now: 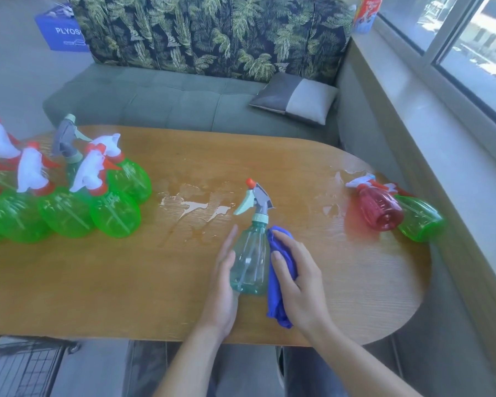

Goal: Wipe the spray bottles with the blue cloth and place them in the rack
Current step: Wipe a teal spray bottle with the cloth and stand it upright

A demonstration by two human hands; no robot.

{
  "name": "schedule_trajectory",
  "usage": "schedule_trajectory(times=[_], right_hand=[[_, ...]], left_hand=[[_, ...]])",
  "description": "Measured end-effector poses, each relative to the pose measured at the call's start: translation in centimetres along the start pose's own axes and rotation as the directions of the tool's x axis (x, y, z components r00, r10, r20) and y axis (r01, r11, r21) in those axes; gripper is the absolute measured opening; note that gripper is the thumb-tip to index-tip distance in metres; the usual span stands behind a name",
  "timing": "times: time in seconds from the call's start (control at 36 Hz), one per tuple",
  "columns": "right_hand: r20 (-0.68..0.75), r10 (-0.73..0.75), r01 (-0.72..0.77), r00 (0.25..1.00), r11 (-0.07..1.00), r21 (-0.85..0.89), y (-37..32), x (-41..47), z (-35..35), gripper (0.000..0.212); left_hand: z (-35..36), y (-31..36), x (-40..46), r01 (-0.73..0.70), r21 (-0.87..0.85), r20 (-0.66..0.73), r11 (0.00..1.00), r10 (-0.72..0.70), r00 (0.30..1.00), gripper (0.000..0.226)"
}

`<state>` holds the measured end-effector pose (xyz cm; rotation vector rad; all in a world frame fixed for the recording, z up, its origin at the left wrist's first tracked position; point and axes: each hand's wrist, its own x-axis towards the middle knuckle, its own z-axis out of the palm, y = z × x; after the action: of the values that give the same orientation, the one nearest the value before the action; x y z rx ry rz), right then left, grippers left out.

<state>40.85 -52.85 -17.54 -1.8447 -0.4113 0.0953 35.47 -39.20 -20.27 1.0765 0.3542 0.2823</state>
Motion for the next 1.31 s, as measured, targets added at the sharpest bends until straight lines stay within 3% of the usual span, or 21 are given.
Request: schedule_trajectory(times=[0.19, 0.39, 0.5, 0.64, 0.69, 0.75, 0.83, 0.92, 0.97, 1.03, 1.11, 1.19, 1.31], right_hand=[[-0.044, -0.127, 0.118, 0.991, 0.978, -0.17, -1.0, 2.4, -0.8, 0.033], [0.132, -0.315, 0.339, 0.94, 0.811, -0.478, -0.8, 2.5, 0.2, 0.045], [0.307, -0.516, 0.598, 0.799, 0.628, -0.498, -0.4, 1.0, 0.1, 0.036], [0.534, -0.619, 0.816, 0.576, 0.395, -0.423, 0.5, 0.5, -1.2, 0.03], [0.562, -0.647, 0.855, 0.516, 0.355, -0.378, 0.6, 0.6, -1.6, 0.03], [0.515, -0.659, 0.833, 0.549, 0.384, -0.397, 0.3, 1.0, -1.9, 0.03], [0.291, -0.592, 0.653, 0.752, 0.607, -0.453, -0.3, 2.4, -1.8, 0.034], [0.164, -0.384, 0.416, 0.909, 0.802, -0.429, -0.8, 3.6, -1.1, 0.039], [0.16, -0.31, 0.349, 0.937, 0.841, -0.414, -0.7, 3.6, -0.5, 0.04], [0.184, -0.329, 0.376, 0.926, 0.827, -0.417, -0.7, 3.1, -0.3, 0.038], [0.272, -0.458, 0.532, 0.847, 0.721, -0.444, -0.8, 1.9, -0.5, 0.033], [0.404, -0.588, 0.713, 0.701, 0.559, -0.424, -0.2, 0.9, -0.8, 0.03], [0.557, -0.642, 0.849, 0.527, 0.362, -0.385, 0.4, 0.1, -1.5, 0.029]], left_hand=[[0.2, 0.3, -0.2, 0.031, -0.003, -0.018, 1.0, -0.031, 0.999, 0.043], [0.1, 0.1, -0.2, 0.021, 0.023, -0.033, 1.0, -0.02, 0.999, 0.043], [0.1, 0.5, -0.1, 0.024, 0.03, -0.053, 0.999, -0.022, 0.998, 0.046], [-0.1, 0.6, 0.0, 0.019, 0.029, -0.047, 0.999, -0.018, 0.999, 0.042], [-0.2, 0.5, 0.0, 0.023, 0.021, -0.04, 1.0, -0.022, 0.999, 0.04], [-0.1, 0.4, -0.1, 0.031, 0.018, -0.042, 0.999, -0.03, 0.999, 0.042], [0.0, 0.1, -0.1, 0.048, 0.04, -0.038, 0.998, -0.046, 0.998, 0.045], [-0.1, -0.1, 0.1, 0.07, 0.027, -0.03, 0.997, -0.069, 0.997, 0.044], [-0.2, 0.0, 0.2, 0.07, 0.016, -0.027, 0.997, -0.069, 0.997, 0.043], [-0.2, -0.1, 0.2, 0.06, 0.019, -0.025, 0.998, -0.06, 0.998, 0.043], [-0.2, -0.1, 0.2, 0.065, 0.029, -0.054, 0.997, -0.063, 0.997, 0.043], [-0.4, -0.1, 0.2, 0.046, 0.023, -0.055, 0.999, -0.045, 0.997, 0.043], [-0.4, 0.2, 0.3, 0.029, -0.008, -0.032, 1.0, -0.03, 0.999, 0.043]])
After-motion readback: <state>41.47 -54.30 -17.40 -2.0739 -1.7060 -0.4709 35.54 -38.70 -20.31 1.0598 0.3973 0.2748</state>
